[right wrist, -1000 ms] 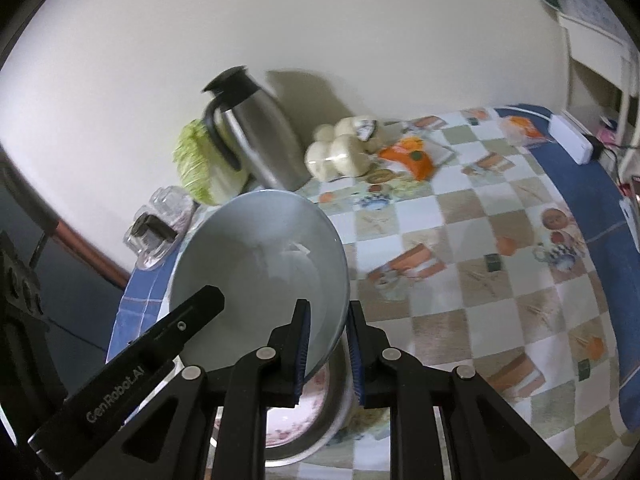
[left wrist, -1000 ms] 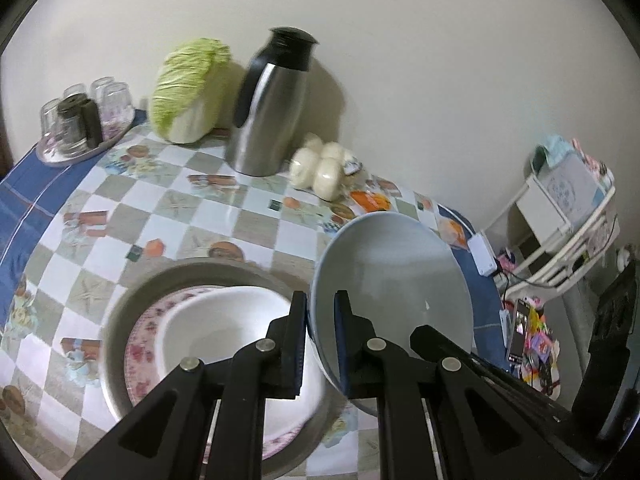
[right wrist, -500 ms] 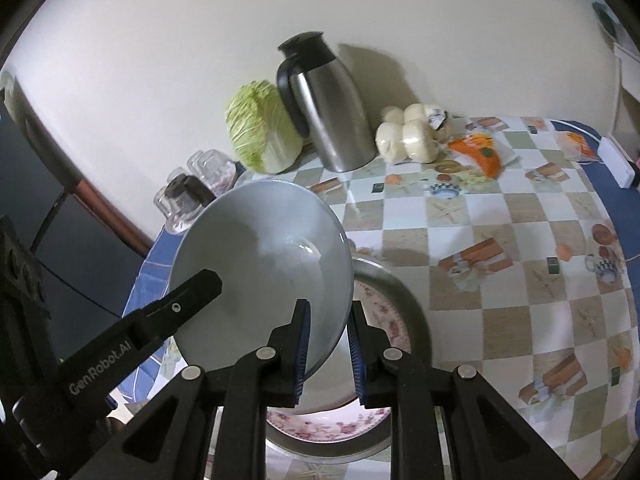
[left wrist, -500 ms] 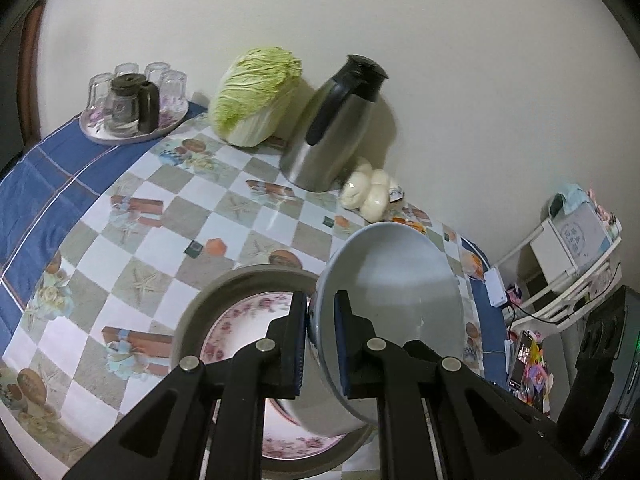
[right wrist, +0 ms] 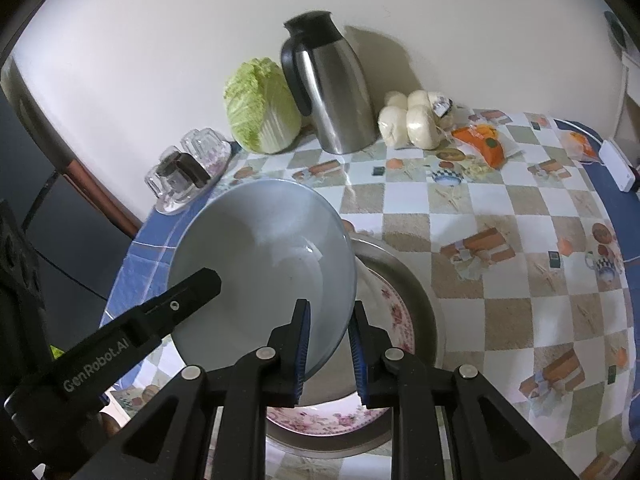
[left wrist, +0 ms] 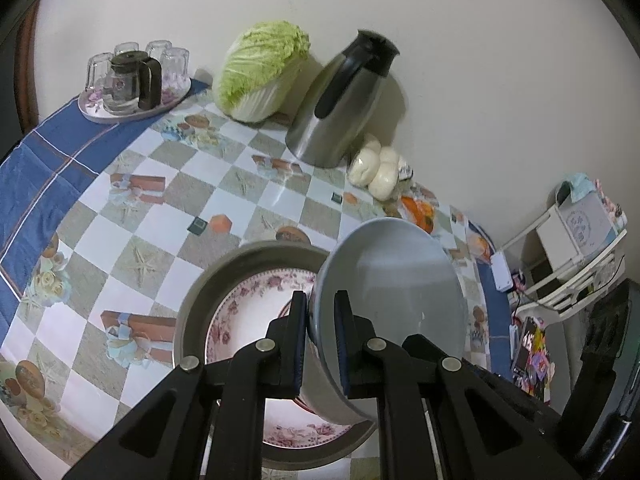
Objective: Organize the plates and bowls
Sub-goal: 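Lower the plain white bowl into the MAX bowl with both tools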
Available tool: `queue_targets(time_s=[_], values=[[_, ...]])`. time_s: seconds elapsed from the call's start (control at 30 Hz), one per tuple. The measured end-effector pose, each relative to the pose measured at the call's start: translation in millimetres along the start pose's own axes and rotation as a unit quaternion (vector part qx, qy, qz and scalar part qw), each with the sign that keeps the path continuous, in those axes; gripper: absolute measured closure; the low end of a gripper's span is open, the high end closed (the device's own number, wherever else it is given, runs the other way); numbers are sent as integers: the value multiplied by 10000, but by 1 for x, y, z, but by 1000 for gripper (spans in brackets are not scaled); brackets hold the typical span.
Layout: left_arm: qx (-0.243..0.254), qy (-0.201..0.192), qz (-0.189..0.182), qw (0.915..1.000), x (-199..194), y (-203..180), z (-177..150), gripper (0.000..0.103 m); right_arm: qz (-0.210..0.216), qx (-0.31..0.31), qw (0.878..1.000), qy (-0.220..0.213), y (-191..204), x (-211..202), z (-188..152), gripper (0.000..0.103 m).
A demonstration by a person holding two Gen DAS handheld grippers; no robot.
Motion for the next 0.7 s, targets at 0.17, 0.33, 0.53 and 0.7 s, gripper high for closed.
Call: queue_targets(time_s=[0.17,0.33,0.53,0.7], values=[[109,215,78,9997,11,-3,-7,90,-113,94,9998,146,-10,6,-4,81],[149,306,188,9992,18,-3,-10,90,-205,111,9993,277,-15,12,-8,81],[76,320,137,9994,19,-1,-10,90,-213,77,9992,337,-15,16,-10,78],[-28,403,140,9991,22,1,-10,90,-203,-15,9994,286,-11,13,-9,76]])
Point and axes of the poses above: each gripper's, at about its wrist camera, not at the fingertips, and x roughly the way its jaws point, y to its left, z to its top, the point moved 6 cm from there along x, roughly the way its jaws point, and after that the axes turned 10 degrees about z, right-handed, at the moved point
